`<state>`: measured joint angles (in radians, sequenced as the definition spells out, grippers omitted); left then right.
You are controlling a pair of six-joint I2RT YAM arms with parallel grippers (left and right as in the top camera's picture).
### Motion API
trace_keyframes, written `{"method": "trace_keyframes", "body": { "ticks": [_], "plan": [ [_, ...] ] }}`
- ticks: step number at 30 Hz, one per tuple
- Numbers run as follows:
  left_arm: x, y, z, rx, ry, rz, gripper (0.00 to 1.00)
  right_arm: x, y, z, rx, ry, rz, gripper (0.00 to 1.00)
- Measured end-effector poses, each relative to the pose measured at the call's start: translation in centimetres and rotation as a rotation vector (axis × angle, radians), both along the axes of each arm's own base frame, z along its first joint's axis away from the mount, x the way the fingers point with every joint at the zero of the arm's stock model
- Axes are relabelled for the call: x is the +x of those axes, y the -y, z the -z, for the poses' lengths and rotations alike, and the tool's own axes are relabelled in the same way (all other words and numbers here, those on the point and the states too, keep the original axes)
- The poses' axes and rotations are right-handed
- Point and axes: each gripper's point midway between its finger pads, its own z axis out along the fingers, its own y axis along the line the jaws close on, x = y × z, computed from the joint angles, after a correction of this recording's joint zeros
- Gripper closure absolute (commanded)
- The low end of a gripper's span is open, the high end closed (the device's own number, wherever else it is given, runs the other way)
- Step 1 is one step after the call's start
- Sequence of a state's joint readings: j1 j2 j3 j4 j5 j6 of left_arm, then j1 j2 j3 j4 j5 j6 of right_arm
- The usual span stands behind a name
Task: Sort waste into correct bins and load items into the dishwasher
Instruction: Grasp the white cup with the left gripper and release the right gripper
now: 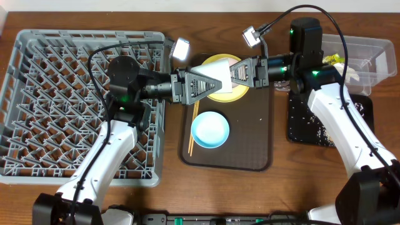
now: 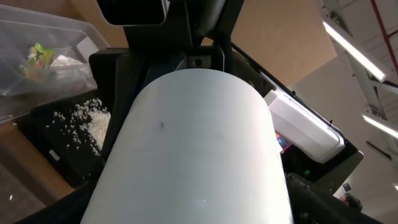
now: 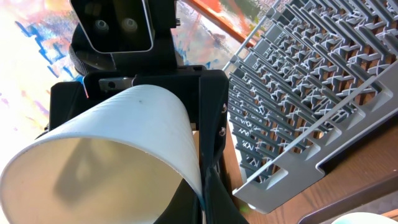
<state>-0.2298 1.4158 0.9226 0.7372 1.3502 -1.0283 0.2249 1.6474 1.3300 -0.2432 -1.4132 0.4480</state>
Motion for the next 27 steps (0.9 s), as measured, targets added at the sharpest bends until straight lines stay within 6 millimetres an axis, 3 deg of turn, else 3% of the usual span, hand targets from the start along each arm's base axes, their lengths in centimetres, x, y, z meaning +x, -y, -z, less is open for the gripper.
{"method": "trace_keyframes", "body": {
  "ticks": [6, 12, 20, 23, 27],
  "plan": [
    [0.06, -0.04, 0.00, 0.000, 0.000, -0.003, 0.16, -0.01, 0.00, 0.02, -0.001, -0.002, 0.000, 0.99],
    [0.17, -0.14, 0.05, 0.000, -0.011, -0.007, 0.36, -0.13, 0.01, -0.07, 0.004, -0.002, -0.007, 0.99],
    [0.19, -0.15, 0.07, 0.001, -0.011, -0.008, 0.46, -0.24, 0.01, -0.13, 0.008, -0.004, -0.013, 0.99],
    [0.20, -0.16, 0.03, 0.000, -0.007, -0.009, 0.49, -0.23, 0.02, 0.02, 0.003, -0.015, -0.009, 0.73],
    [0.20, -0.20, 0.04, 0.001, 0.011, -0.009, 0.55, -0.23, 0.05, 0.22, -0.004, -0.027, -0.004, 0.65]
  ]
}}
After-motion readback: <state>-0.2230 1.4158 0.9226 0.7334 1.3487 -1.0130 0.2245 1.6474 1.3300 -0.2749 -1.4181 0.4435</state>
